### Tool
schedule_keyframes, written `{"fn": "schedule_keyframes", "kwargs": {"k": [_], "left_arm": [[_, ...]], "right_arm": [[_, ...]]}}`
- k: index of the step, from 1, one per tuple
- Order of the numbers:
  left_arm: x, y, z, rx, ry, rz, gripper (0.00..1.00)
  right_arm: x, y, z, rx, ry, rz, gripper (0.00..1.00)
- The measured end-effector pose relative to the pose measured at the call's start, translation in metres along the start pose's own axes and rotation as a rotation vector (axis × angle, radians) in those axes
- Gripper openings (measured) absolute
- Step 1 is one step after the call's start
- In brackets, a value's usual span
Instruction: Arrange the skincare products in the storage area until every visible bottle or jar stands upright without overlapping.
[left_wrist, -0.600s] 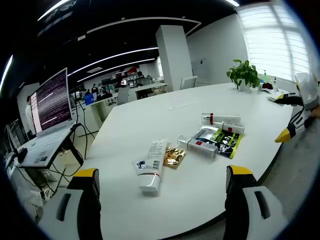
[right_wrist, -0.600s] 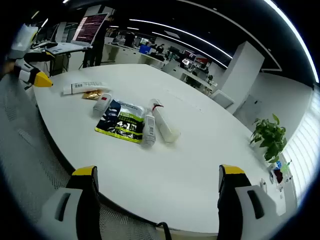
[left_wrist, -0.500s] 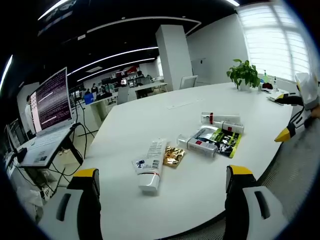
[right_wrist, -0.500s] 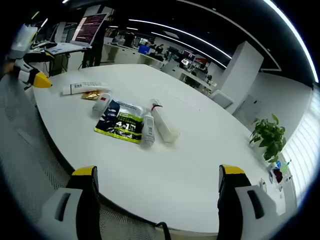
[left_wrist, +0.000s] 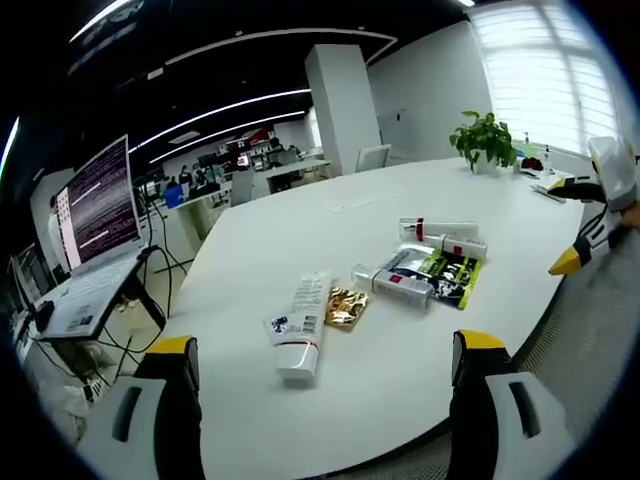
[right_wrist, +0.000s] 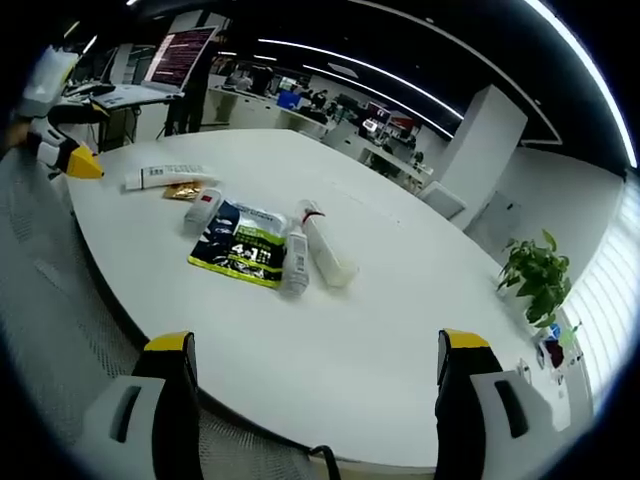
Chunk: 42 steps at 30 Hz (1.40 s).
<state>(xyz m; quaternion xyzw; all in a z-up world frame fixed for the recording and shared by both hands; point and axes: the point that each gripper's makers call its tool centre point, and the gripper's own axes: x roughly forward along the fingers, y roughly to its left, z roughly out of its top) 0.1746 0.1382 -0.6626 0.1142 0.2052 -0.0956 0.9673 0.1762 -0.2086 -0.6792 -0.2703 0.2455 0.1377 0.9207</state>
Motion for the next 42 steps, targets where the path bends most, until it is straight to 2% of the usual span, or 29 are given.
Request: {"fn": "schedule_keyframes", "kwargs": {"k": [22,42], "left_arm": [[0.0013,-0.0026,0.0007,0.030,0.003,-0.013,0.99],[0.0016,-0.0033,0.0001,0.058,0.012,-0.001,0.99]], "right_arm": [[-0.0007,-0.0038,0.0008,0.002,0.000,-0.027,1.00],[-0.0012,-0.0076,0.0052,0.046,-0.038,-0.040,1.00]]}}
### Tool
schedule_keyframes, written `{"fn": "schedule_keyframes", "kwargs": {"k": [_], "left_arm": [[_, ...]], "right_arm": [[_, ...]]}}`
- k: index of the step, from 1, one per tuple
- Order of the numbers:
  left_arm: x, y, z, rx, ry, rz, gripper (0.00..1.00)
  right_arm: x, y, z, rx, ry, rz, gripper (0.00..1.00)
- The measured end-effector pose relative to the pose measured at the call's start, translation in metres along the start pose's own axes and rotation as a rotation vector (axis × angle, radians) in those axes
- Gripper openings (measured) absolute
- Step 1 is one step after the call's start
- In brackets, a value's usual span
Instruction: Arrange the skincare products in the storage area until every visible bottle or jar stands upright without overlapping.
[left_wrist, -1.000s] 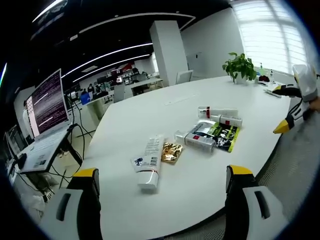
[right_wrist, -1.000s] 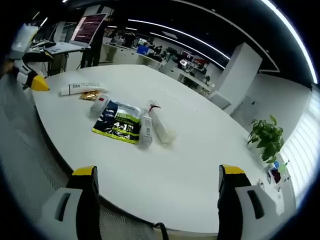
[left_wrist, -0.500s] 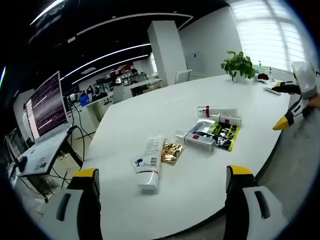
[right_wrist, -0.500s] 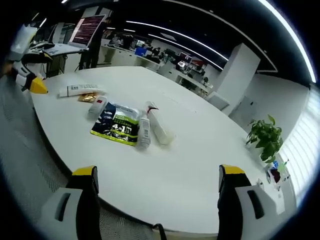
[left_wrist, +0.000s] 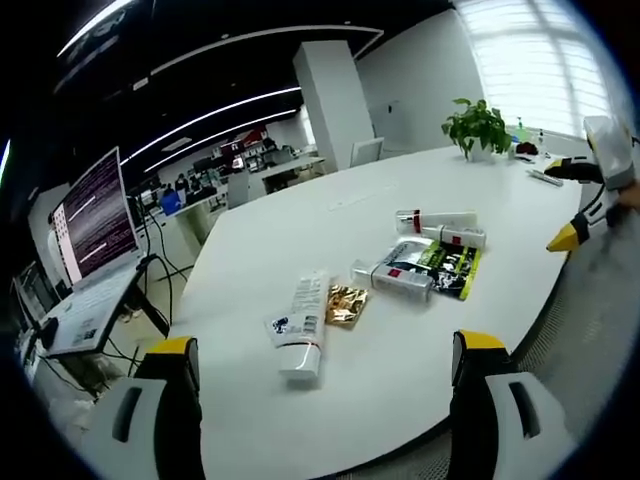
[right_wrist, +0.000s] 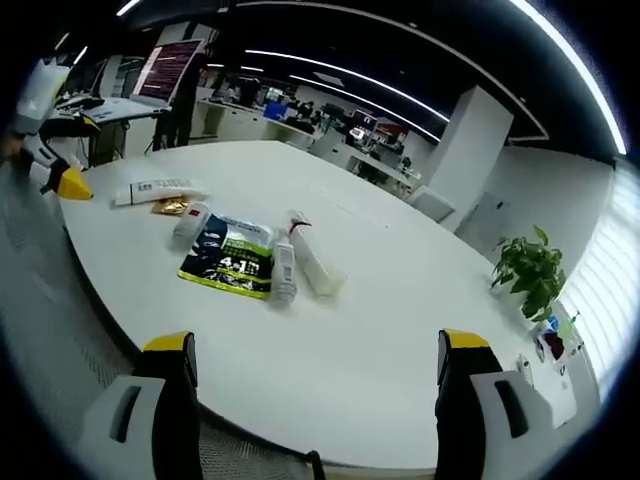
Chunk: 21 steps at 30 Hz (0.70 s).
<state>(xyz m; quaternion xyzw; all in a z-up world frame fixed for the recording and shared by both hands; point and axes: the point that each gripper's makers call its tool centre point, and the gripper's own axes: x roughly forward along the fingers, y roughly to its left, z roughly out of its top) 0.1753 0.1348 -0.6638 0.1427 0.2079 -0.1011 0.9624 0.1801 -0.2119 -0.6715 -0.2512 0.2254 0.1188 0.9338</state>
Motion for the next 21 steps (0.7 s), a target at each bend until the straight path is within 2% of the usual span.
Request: {"fn": "schedule_keyframes", "kwargs": {"k": [14,21], "left_arm": [[0.0016,-0.0046,0.0016,0.028,0.002,-0.019,0.99],[0.0020,-0.0056,0.0011,0.016,0.004,-0.022,0.99]], "right_arm": [[-0.0002,-0.0018,-0.0008,-0.004,0.000,-0.005,1.00],[0.0005,-0.0012,-0.0033,-0.002,0.002,0.000,1.00]]}}
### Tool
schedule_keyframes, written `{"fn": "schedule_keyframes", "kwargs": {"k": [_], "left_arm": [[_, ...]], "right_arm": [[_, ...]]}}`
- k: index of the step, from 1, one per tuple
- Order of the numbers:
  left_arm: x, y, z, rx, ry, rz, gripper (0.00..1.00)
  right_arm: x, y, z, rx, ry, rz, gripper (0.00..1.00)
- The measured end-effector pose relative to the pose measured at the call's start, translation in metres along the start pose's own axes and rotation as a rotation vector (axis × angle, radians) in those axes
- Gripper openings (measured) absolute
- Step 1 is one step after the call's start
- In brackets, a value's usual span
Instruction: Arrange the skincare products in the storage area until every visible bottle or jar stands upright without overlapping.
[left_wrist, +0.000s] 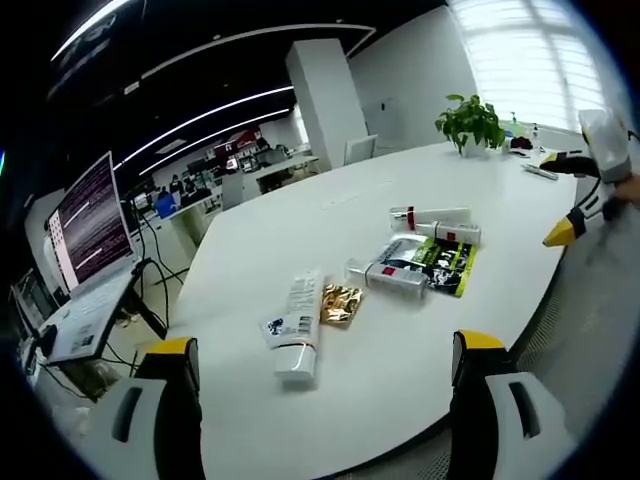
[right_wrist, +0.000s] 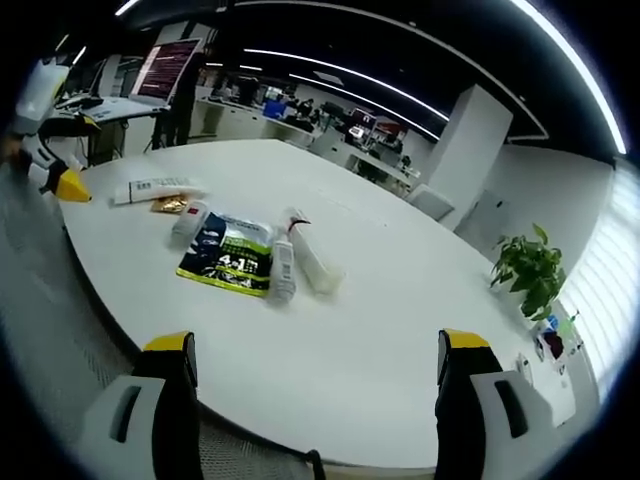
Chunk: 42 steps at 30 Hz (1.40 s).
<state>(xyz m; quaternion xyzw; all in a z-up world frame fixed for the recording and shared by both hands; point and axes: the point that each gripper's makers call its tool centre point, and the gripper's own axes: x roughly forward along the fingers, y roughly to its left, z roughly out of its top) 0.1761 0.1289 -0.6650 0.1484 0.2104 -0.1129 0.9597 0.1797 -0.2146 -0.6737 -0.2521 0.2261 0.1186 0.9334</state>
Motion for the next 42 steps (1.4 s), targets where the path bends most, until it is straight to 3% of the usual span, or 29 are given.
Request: {"fn": "schedule_keyframes", "kwargs": {"k": [1,24,27,33,36,39,42], "left_arm": [[0.000,-0.003,0.001,0.009,-0.004,-0.014,0.99],[0.001,-0.004,0.000,0.014,0.011,-0.022,0.99],[0.000,-0.003,0.001,0.012,0.007,-0.017,0.99],[0.000,-0.002,0.001,0.010,0.008,-0.012,0.99],[-0.001,-0.004,0.003,0.007,-0.001,-0.026,0.99],[0.000,-0.005,0.003,-0.008,-0.001,-0.044,0.99],[0.001,-0.006,0.001,0.007,0.007,-0.053,0.99]], "right_arm": [[0.000,-0.001,-0.005,0.003,0.029,-0.006,1.00],[0.000,-0.001,-0.003,0.001,0.027,-0.001,1.00],[0.001,0.004,-0.009,-0.022,0.066,0.028,1.00],[0.000,0.003,-0.009,-0.018,0.068,0.023,1.00],[0.001,0.006,-0.012,-0.052,0.107,0.040,1.00],[-0.001,0.015,-0.022,-0.080,0.173,0.102,1.00],[-0.001,0.015,-0.020,-0.094,0.165,0.099,1.00]]}}
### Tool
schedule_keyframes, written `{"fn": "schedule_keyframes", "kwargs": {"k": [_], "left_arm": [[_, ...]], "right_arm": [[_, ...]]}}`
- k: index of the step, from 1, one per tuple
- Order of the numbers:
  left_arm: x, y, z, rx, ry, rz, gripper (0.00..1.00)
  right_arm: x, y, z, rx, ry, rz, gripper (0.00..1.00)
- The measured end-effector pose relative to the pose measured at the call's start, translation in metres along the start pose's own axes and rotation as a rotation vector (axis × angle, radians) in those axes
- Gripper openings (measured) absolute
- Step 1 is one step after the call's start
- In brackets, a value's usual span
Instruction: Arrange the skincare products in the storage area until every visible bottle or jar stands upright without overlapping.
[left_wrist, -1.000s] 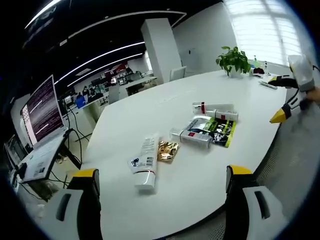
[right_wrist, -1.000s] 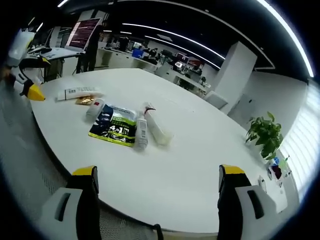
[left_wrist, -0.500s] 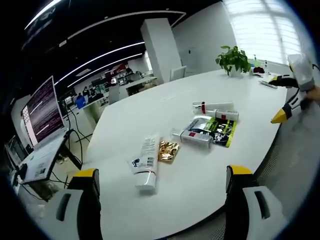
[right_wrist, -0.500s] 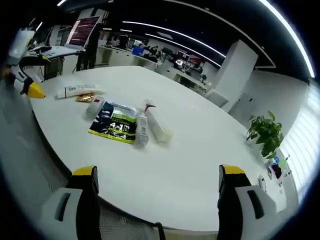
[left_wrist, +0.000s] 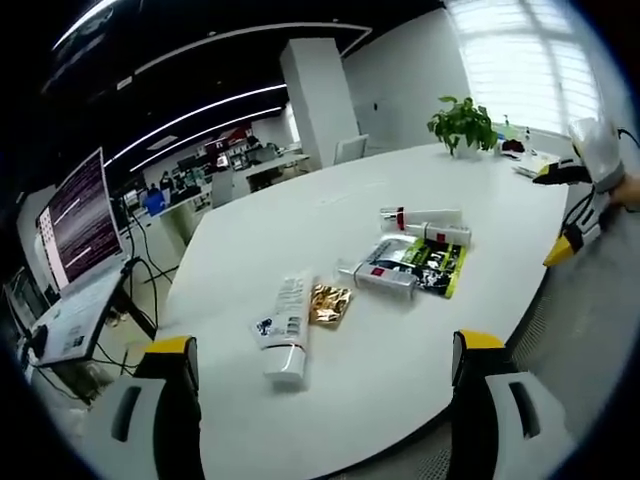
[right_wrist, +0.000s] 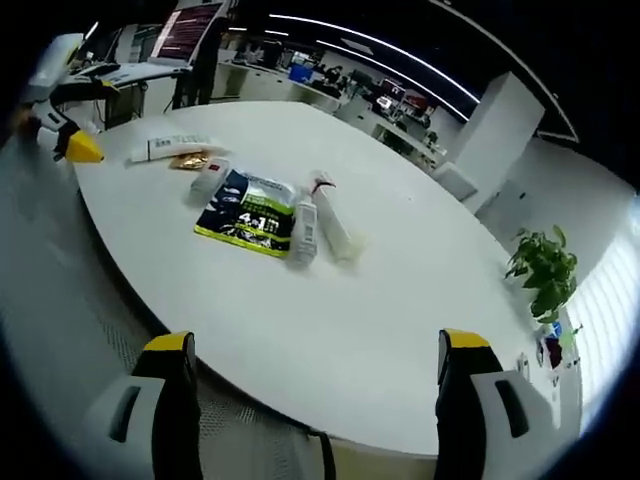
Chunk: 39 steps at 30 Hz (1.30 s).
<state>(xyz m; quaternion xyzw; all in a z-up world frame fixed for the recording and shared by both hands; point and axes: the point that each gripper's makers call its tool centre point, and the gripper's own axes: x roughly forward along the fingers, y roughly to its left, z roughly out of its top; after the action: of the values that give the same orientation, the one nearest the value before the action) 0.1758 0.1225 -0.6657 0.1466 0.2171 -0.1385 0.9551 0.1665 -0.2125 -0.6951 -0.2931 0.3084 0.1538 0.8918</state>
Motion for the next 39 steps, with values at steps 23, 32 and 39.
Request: {"fn": "schedule_keyframes", "kwargs": {"k": [23,32,39], "left_arm": [[0.007,0.001,-0.004,-0.012,0.011,-0.042,0.99],[0.008,0.001,-0.007,-0.003,0.028,-0.036,0.99],[0.009,0.004,-0.009,0.003,0.037,-0.031,0.99]], "right_arm": [[0.010,-0.009,0.037,-0.044,-0.009,0.148,1.00],[0.020,-0.032,0.056,-0.094,-0.020,0.157,1.00],[0.037,-0.045,0.068,-0.112,-0.009,0.182,1.00]]}}
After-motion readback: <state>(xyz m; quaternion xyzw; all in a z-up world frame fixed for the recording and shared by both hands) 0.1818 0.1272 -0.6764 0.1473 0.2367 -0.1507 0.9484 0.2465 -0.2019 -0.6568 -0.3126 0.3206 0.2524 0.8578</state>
